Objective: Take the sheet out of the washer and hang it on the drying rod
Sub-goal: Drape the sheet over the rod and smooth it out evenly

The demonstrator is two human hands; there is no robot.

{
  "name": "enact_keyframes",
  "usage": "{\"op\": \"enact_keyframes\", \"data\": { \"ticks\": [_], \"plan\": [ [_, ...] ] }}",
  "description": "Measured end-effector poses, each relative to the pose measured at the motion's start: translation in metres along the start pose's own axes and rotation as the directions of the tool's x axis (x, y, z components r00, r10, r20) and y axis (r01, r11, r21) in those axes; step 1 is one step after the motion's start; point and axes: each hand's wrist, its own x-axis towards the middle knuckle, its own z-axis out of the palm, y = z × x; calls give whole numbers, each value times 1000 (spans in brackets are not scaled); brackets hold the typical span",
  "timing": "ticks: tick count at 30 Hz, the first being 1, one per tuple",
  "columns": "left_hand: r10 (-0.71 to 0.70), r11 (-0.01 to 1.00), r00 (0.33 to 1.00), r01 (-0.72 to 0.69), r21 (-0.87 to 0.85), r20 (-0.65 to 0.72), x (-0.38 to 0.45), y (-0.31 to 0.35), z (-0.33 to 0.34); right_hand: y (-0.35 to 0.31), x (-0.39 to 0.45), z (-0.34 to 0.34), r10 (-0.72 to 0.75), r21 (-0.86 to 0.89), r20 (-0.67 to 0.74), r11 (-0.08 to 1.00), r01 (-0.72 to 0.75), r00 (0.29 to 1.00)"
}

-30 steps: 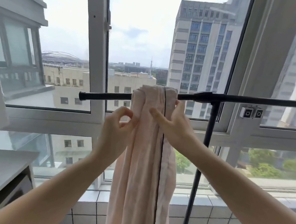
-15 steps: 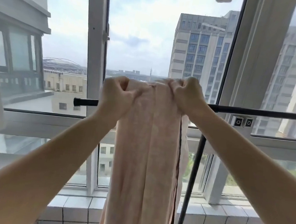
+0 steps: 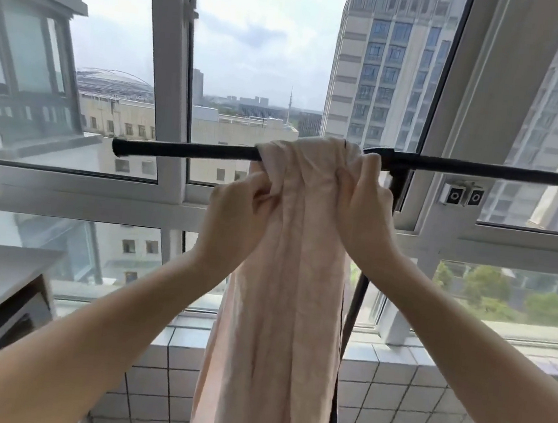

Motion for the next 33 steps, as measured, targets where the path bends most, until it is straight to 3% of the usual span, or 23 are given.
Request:
{"op": "enact_keyframes", "data": {
  "ticks": [6,14,22,25,30,33],
  "plan": [
    [17,1000,1000,-16,25,-15,-19,-6,7,13,-19,5,25,118,71,992,-34,997],
    [11,989,987,13,-147,160,-64,-21,25,13,-39,24,55,156,132,985,-76,990],
    [271,932,922,-179,-314,278,-78,-67,47,7,-43,55,174,-28,65,985,-173,983],
    [374,898,876,-260,-355,304,-71,-83,48,9,-42,61,207,-2,-1,978,-207,978],
    [534,844,768,-462,-273,353,-64,-99,40,16,-43,73,259,-27,-103,964,-263,960],
    [612,791,730,-568,-228,305,-58,-115,36,16,-49,83,268,-45,-163,960,-278,950]
  ]
}}
